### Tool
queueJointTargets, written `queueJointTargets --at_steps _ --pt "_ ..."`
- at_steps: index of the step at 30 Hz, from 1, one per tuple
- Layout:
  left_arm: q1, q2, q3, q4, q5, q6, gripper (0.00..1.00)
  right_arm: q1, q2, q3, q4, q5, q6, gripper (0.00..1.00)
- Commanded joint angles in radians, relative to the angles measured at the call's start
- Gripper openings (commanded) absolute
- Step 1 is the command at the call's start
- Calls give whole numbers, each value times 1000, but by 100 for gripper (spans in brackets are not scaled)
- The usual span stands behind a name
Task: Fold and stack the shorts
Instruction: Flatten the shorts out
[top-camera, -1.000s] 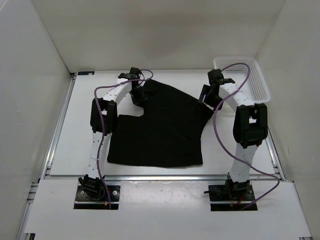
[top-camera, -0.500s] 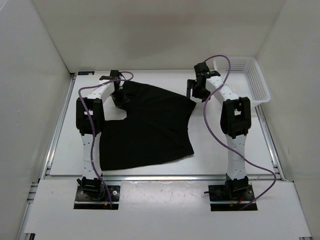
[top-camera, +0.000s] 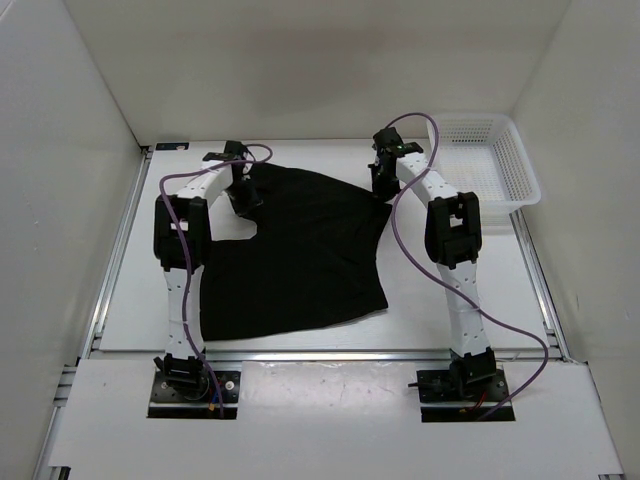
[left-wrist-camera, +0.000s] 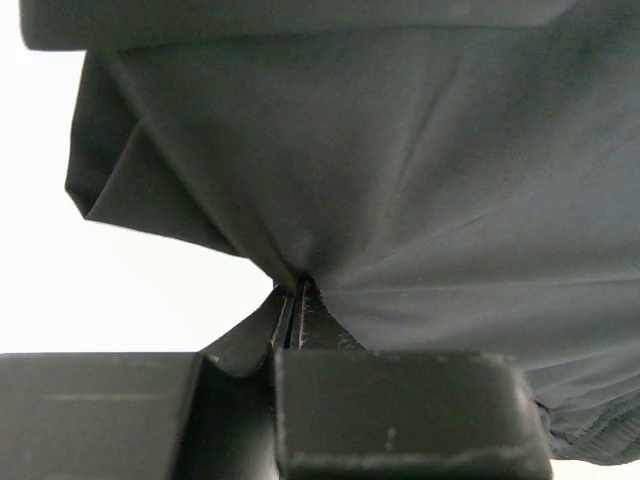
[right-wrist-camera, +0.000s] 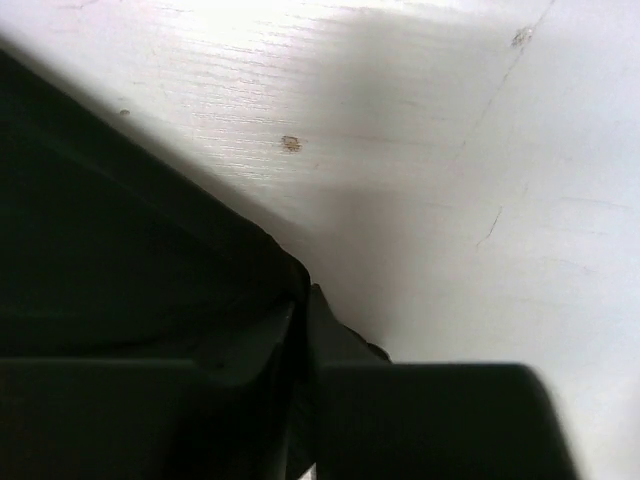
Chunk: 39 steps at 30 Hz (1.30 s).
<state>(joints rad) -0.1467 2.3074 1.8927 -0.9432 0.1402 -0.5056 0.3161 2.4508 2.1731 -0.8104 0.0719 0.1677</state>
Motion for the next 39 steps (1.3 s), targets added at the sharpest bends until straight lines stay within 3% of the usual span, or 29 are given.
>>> queueJointTargets --at_steps 1,6,12,16,17,20,21,22,25,27,29,30,32,34,39 --pt "13 -74 23 11 27 12 10 -5 11 42 -9 -9 -16 3" --pt "13 -143 -23 -9 36 12 10 -5 -19 53 11 162 71 0" --pt "-37 -311 -292 1 36 -85 10 -26 -29 53 11 204 141 0" --pt "-51 -400 -336 1 75 -85 10 -26 -29 53 11 204 141 0" --pt "-36 -410 -319 1 64 -74 11 -26 -29 44 11 194 141 0" --pt "25 -398 -218 -23 35 -63 52 -26 -29 34 20 184 141 0" --pt "56 -385 -164 -32 35 -63 55 -26 -29 34 20 184 141 0" --pt "67 -350 -140 -32 35 -54 51 -26 -38 25 20 184 141 0" --pt "90 -289 -66 -43 23 -54 24 -26 -38 25 20 174 131 0" --pt "99 -220 -35 -43 42 -41 20 -26 -38 16 20 163 131 0" --pt "108 -160 9 -43 73 -40 34 -26 -38 16 20 163 131 0" --pt "108 -142 26 -43 82 -40 50 -26 -47 16 20 154 131 0" --pt "108 -87 84 -43 117 -16 59 -26 -47 16 20 154 131 0" --pt "85 -53 141 -52 128 -5 63 -26 -47 7 20 154 131 0" --pt "75 44 218 -71 137 22 65 -26 -47 -2 20 154 131 0"
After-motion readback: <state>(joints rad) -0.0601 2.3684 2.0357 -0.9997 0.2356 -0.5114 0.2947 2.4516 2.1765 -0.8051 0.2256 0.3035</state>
